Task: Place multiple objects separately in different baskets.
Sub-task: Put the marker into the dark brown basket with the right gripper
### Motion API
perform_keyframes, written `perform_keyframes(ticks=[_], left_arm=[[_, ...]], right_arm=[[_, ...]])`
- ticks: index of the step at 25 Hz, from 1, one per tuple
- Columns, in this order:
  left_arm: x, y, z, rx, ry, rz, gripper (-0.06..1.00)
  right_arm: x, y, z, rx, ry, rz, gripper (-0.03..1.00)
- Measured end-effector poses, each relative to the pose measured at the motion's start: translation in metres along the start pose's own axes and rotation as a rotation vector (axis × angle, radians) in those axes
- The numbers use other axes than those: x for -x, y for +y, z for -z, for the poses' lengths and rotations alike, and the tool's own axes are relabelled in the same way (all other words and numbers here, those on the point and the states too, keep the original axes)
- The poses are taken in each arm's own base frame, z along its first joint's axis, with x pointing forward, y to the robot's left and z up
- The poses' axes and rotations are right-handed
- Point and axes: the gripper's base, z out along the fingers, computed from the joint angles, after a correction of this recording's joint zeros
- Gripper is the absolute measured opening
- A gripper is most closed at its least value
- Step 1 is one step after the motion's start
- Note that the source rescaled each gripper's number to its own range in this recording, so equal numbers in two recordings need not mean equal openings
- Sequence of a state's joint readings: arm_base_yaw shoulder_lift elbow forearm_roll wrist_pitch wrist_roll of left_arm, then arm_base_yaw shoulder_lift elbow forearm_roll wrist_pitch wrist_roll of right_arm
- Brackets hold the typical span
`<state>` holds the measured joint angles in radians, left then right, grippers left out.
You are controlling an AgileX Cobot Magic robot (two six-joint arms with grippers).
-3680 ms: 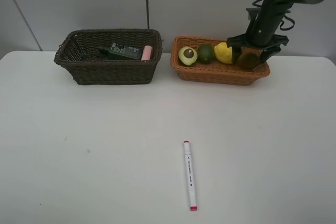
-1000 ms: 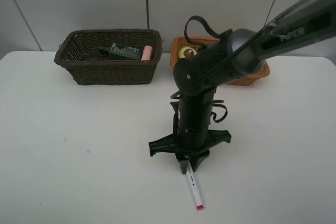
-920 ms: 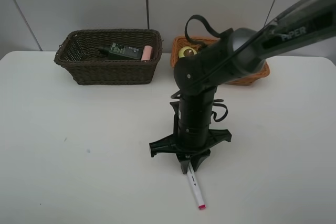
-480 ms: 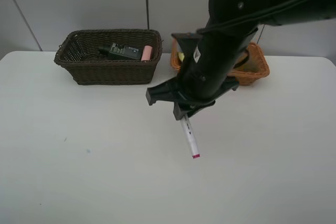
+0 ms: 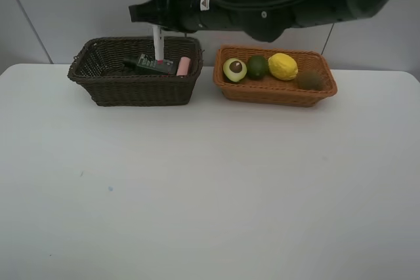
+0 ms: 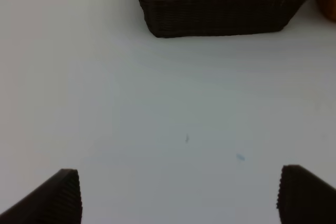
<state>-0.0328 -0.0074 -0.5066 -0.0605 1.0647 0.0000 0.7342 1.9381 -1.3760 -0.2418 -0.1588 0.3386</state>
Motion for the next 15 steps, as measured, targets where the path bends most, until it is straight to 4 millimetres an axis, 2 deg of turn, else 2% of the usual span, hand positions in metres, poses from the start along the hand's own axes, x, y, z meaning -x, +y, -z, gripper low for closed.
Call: perform_keyframes(ticks=[5, 8, 12, 15], left_arm=[[0.0, 0.0, 0.0, 0.022, -0.001, 0.014, 0.95], [0.0, 0.0, 0.0, 0.026, -0.002, 0.016, 0.95], [0.0, 0.0, 0.0, 0.026, -0.002, 0.016, 0.95], [0.0, 0.0, 0.0, 0.026, -0.002, 0.016, 0.95]], right_arm=[[0.003, -0.022, -0.05, -0.026, -0.072, 0.0, 0.0], [-0.007, -0.03, -0.074, -0.035, -0.075, 0.0, 0.0], [-0.022, -0.036, -0.087, -0.049, -0.037, -0.003, 0.0], [-0.023, -0.04, -0.088, -0.057, -0.034, -0.003, 0.0]])
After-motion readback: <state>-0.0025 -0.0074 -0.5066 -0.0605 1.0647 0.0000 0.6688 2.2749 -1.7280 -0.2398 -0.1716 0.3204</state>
